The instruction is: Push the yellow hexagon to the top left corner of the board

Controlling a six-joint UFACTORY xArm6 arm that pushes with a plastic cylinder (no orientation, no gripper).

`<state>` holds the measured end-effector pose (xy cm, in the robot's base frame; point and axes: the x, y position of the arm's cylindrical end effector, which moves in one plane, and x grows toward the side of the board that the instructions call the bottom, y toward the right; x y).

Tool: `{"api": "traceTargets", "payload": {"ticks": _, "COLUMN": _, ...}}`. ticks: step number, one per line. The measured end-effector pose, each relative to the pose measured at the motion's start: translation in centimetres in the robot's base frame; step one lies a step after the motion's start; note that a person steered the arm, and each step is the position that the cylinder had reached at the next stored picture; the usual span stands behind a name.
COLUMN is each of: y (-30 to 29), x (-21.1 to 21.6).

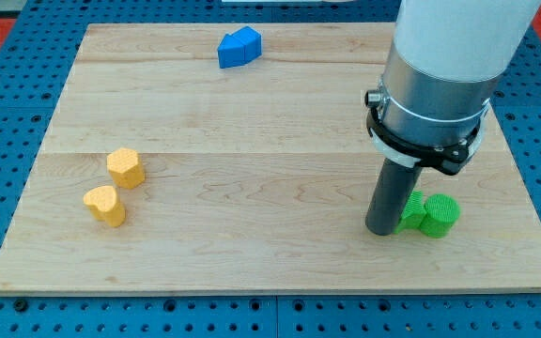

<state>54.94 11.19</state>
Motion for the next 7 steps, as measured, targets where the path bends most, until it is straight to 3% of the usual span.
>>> {"api": "traceTargets", "payload": {"ticks": 2, "y": -6.2, "x": 1.9}}
{"api": "traceTargets", "payload": {"ticks": 5, "y": -7.8, "x": 2.8}}
{"api": "traceTargets", "payload": {"ticks": 6, "y": -13.1, "x": 4.5}}
{"api": "traceTargets", "payload": {"ticks": 7, "y": -21.2, "x": 2.6}}
